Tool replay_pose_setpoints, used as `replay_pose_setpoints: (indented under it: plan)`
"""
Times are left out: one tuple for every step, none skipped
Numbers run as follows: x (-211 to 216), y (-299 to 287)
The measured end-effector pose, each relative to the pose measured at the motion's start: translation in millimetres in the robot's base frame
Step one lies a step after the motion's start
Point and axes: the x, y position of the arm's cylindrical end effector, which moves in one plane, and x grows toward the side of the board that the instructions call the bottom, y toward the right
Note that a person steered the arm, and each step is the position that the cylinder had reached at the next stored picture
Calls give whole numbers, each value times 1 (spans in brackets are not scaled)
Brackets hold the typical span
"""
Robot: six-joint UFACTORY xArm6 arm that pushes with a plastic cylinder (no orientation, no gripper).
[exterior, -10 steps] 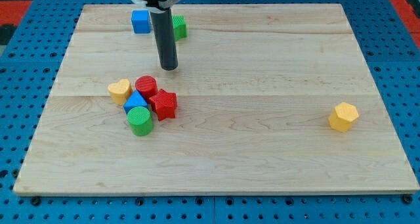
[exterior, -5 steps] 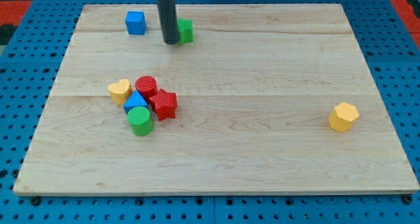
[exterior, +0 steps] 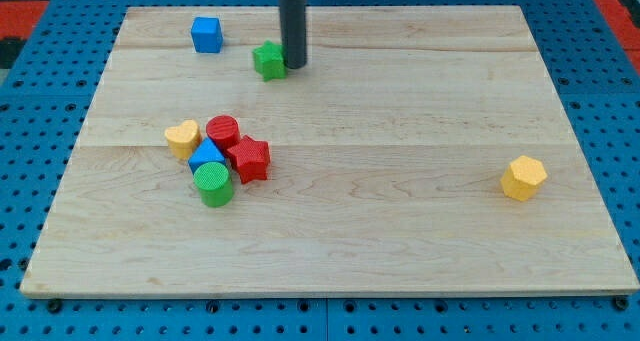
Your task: Place the green star to the left of the green circle
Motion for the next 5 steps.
replay_pose_setpoints:
  plan:
    - [-19, -40]
    - [-32, -59]
    - [19, -85]
    - [28, -114]
    - [5, -126]
